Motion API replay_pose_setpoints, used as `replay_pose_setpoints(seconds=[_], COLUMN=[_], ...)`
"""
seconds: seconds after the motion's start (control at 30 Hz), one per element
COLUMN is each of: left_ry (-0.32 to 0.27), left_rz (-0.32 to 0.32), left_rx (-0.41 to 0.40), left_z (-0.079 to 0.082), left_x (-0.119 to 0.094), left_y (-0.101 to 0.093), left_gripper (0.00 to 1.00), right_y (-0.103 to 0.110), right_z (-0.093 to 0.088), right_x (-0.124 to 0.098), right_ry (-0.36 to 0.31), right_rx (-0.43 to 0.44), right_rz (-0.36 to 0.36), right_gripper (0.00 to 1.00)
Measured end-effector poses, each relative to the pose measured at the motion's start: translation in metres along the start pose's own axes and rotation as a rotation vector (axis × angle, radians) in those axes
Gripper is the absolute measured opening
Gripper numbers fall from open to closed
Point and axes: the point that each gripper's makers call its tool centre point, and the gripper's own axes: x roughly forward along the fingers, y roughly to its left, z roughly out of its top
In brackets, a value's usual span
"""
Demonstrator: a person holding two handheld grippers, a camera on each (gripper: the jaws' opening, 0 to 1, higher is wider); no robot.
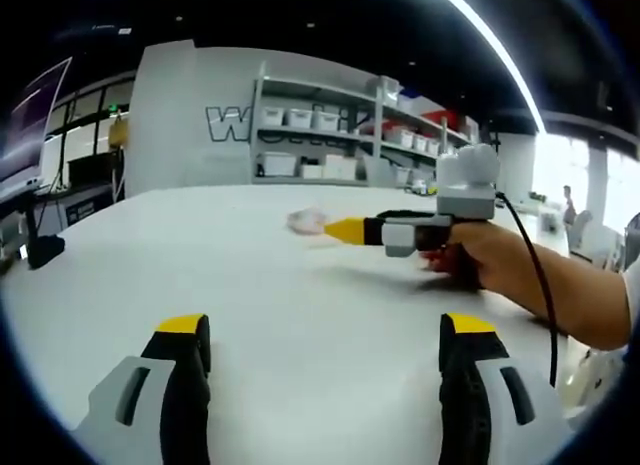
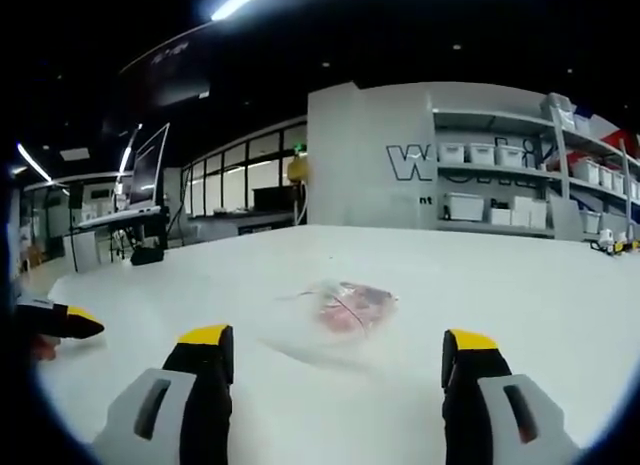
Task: Open the resealable bag by pulling the two sides of the seal apart until the entire bag opening is separated and visibly accessible.
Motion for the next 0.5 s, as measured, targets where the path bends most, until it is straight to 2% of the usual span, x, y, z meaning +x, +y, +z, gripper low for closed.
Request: replay_pose_setpoints(seconds=[0.5], left_ry=[-0.005], left_rz=[0.000], left_rx=[-0.005], left_z=[0.000], left_x=[-0.001], left_y=[-0.002], left_gripper=[0.94], right_y=[0.006], right_z=[0.001], right_x=[-0.013], right_ry=[-0.011], right_rx=[0.008], right_rz=[0.004], right_gripper=[0.85])
